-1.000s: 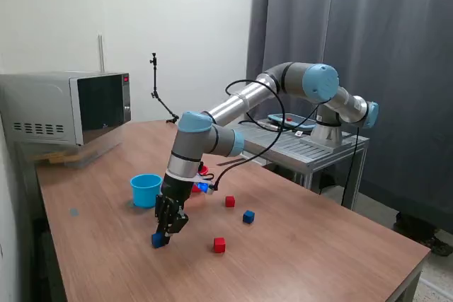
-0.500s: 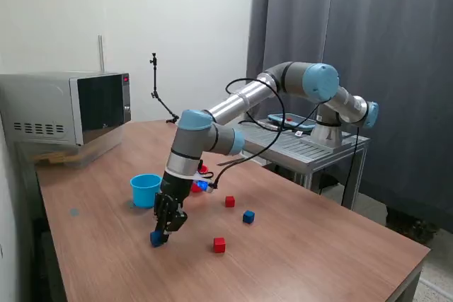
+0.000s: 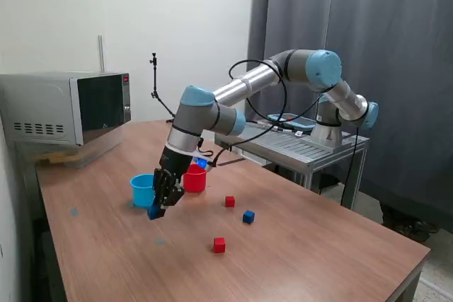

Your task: Place red objects in the red bin, and blue objects in the blue bin.

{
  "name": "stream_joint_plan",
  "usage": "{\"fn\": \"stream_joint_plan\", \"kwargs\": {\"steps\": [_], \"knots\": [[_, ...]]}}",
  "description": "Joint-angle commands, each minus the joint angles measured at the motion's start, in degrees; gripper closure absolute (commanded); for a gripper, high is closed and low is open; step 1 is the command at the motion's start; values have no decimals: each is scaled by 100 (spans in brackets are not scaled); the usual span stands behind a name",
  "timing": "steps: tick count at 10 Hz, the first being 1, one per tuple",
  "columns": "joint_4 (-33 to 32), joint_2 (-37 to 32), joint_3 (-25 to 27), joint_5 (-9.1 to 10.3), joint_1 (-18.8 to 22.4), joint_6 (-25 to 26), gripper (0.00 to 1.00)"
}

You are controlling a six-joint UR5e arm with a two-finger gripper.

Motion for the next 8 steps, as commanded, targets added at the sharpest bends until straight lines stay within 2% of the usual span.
{"fn": "stream_joint_plan", "kwargs": {"steps": [1,5,8], "knots": [[3,-494,444,-339,-225,208,100],[3,-865,875,-612,-542,393,100],[56,-892,1113,-631,-727,490,100]]}}
